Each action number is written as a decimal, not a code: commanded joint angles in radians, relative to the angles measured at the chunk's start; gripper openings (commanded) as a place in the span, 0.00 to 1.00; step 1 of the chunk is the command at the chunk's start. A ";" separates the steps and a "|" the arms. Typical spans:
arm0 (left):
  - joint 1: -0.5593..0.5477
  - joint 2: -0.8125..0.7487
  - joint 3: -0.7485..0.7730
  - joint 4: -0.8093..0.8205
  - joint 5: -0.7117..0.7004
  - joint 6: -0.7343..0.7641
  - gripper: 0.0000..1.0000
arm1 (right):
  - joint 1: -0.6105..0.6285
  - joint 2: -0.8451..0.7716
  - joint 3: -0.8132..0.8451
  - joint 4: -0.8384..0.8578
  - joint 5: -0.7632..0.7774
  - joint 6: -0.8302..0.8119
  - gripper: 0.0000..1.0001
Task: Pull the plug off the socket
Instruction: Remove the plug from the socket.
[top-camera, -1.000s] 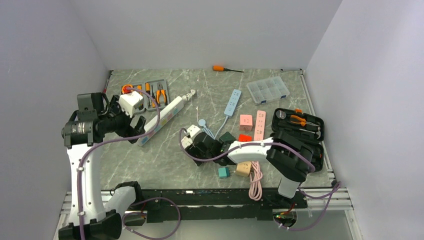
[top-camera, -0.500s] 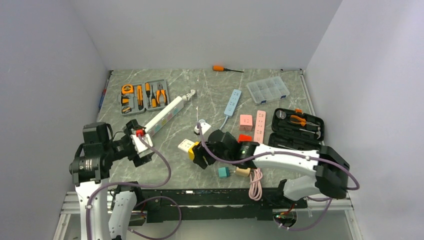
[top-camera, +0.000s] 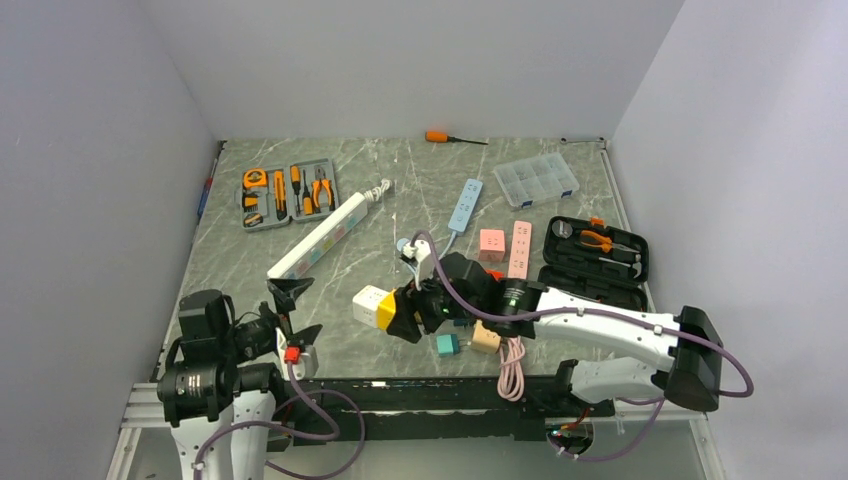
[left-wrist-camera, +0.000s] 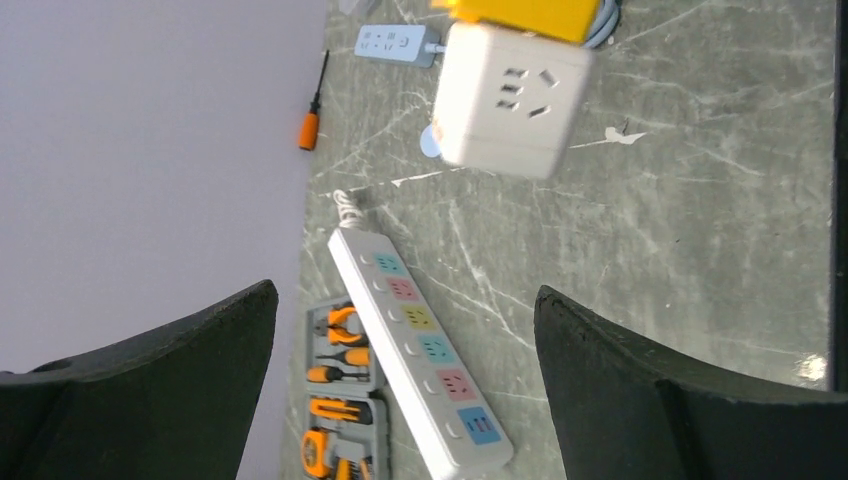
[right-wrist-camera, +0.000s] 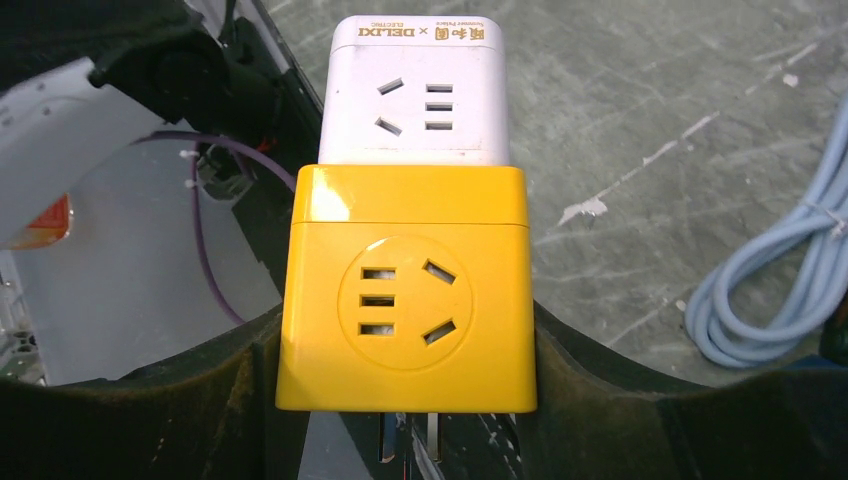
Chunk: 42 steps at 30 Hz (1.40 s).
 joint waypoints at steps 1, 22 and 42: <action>0.004 -0.038 -0.026 -0.054 0.091 0.244 0.99 | 0.003 0.059 0.129 0.084 -0.030 -0.004 0.00; 0.004 -0.070 -0.189 0.114 0.132 0.322 0.99 | 0.016 0.311 0.344 0.215 -0.135 0.002 0.00; -0.005 -0.076 -0.251 0.356 0.109 0.061 0.37 | 0.038 0.387 0.341 0.316 -0.178 0.008 0.00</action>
